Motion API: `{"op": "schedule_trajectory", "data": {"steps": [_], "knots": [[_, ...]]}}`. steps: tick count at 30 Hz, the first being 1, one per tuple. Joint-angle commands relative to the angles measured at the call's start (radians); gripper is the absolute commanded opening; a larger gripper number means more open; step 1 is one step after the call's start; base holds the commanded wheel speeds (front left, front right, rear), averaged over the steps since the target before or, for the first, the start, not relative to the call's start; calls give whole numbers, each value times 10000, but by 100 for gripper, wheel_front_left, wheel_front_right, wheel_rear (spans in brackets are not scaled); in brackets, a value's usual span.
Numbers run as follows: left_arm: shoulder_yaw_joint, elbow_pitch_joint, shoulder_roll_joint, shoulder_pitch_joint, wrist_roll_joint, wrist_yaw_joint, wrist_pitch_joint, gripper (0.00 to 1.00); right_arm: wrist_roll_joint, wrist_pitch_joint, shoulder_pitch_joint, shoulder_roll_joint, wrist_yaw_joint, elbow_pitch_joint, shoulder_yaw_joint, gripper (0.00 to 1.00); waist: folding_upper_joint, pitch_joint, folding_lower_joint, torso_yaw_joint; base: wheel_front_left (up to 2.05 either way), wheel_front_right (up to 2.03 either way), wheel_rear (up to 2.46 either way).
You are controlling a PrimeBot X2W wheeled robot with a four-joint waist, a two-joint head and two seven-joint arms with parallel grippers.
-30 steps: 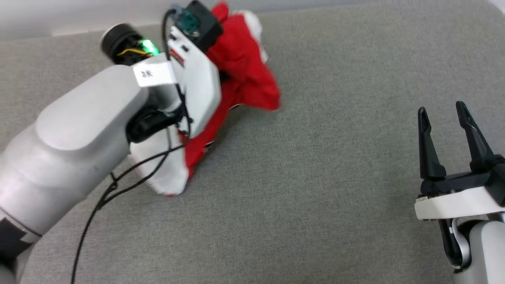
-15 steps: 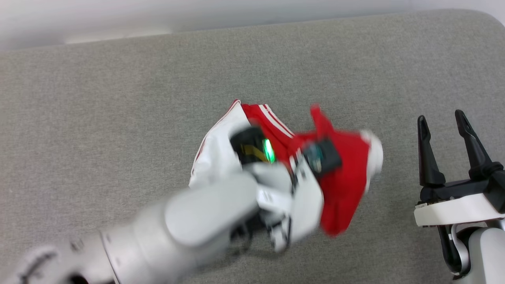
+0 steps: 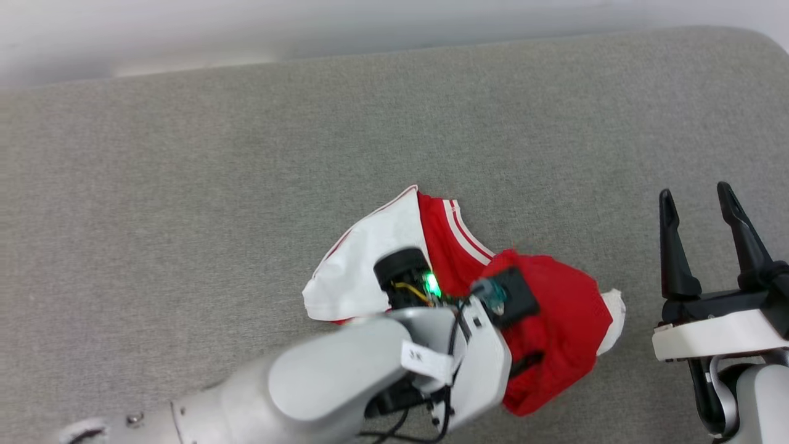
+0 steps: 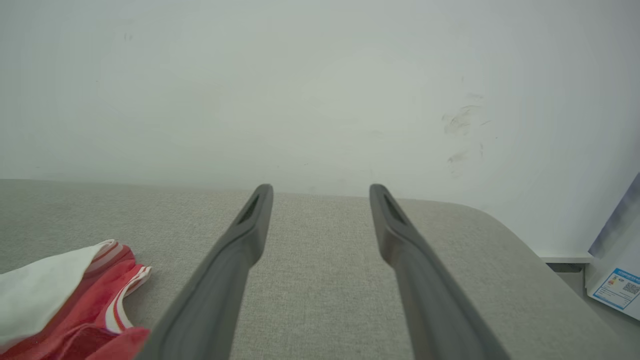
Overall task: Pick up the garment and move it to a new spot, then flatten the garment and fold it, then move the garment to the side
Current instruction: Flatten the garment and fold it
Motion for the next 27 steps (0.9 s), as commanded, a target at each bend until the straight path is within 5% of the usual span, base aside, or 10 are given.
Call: {"op": "schedule_trajectory", "data": {"steps": [1, 10, 20, 27], "knots": [[114, -68, 134, -235, -179, 4, -171, 100, -36, -21, 134, 31, -3, 23, -51, 100, 0, -180, 0, 137, 0, 0, 0], [1352, -226, 1449, -1798, -802, 53, -259, 100, -48, -21, 399, 94, -5, -37, -121, 100, 0, -629, 0, 436, 0, 0, 0], [706, -198, 2859, -2441, -2051, 16, 2956, 100, -7, -19, 337, 91, -3, -196, -76, 100, 0, -384, 0, 308, 0, 0, 0], [120, -757, 3159, -2032, -2291, 9, 4027, 100, 21, -21, 62, 145, -3, -310, -83, 100, 0, 116, 0, 49, 0, 0, 0]]}}
